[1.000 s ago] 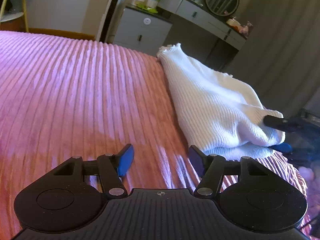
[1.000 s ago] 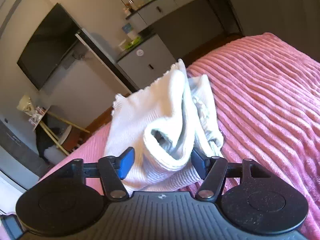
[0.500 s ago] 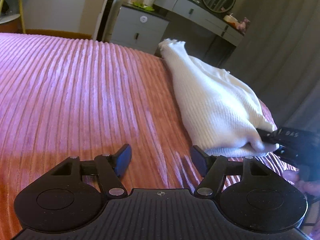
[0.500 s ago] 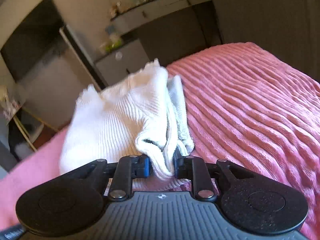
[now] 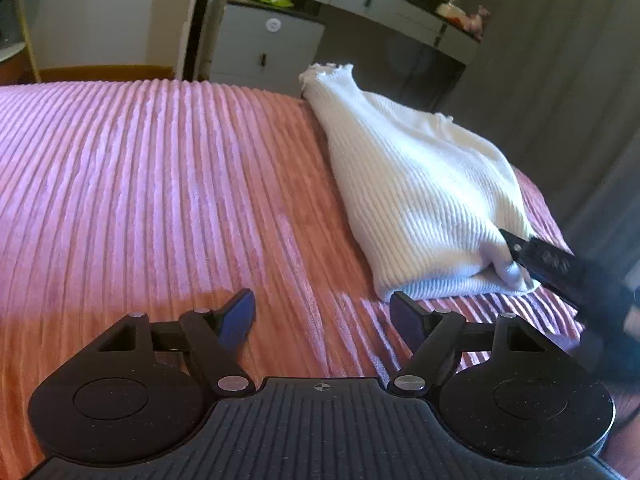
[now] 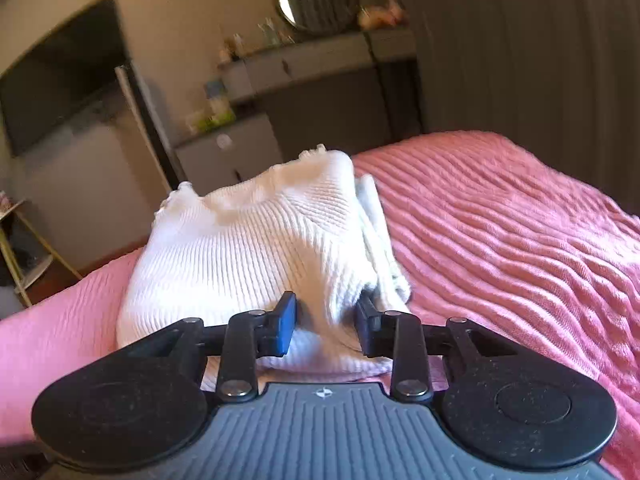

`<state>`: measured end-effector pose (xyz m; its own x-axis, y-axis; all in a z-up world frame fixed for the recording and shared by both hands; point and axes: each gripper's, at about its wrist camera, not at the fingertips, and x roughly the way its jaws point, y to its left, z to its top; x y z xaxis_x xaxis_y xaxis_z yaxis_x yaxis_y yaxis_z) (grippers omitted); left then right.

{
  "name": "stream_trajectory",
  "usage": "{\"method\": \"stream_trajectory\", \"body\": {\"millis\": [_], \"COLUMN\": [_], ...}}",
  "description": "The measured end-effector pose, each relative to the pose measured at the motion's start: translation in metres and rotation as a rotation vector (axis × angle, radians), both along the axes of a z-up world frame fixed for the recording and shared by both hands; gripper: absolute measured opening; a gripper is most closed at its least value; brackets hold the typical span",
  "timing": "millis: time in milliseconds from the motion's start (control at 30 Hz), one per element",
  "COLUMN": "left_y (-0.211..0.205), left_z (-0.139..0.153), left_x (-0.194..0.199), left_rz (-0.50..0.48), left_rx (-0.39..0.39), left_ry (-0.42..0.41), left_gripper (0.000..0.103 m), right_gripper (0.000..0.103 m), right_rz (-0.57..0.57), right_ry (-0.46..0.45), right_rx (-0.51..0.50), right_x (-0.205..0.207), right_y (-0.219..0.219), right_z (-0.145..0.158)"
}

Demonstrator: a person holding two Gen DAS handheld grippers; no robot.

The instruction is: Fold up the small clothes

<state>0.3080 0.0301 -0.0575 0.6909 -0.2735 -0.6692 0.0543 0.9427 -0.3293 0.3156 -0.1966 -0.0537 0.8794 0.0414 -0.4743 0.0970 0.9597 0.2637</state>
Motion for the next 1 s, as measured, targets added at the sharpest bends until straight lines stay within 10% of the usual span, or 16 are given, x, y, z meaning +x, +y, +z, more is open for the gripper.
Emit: {"method": "stream_trajectory", "body": {"millis": [633, 700, 1000], "left_y": [0.006, 0.002, -0.007], "left_z": [0.006, 0.002, -0.009], "left_x": [0.098, 0.104, 0.118], "left_rz": [-0.075, -0.099, -0.133], "left_rx": [-0.305, -0.327, -0.325], "left_ry": [0.056, 0.079, 0.095], "left_gripper": [0.082, 0.077, 0.066], "right_gripper": [0.029, 0.065, 0.055], "right_rz": [-0.048, -0.111, -0.004], "right_ry": [-0.032, -0.016, 0.026], "right_rx": [0.133, 0.109, 0.348], "right_x": [-0.001, -0.002, 0.010], "right_y": [-0.033, -0.037, -0.059], "right_z": [-0.001, 0.001, -0.021]}}
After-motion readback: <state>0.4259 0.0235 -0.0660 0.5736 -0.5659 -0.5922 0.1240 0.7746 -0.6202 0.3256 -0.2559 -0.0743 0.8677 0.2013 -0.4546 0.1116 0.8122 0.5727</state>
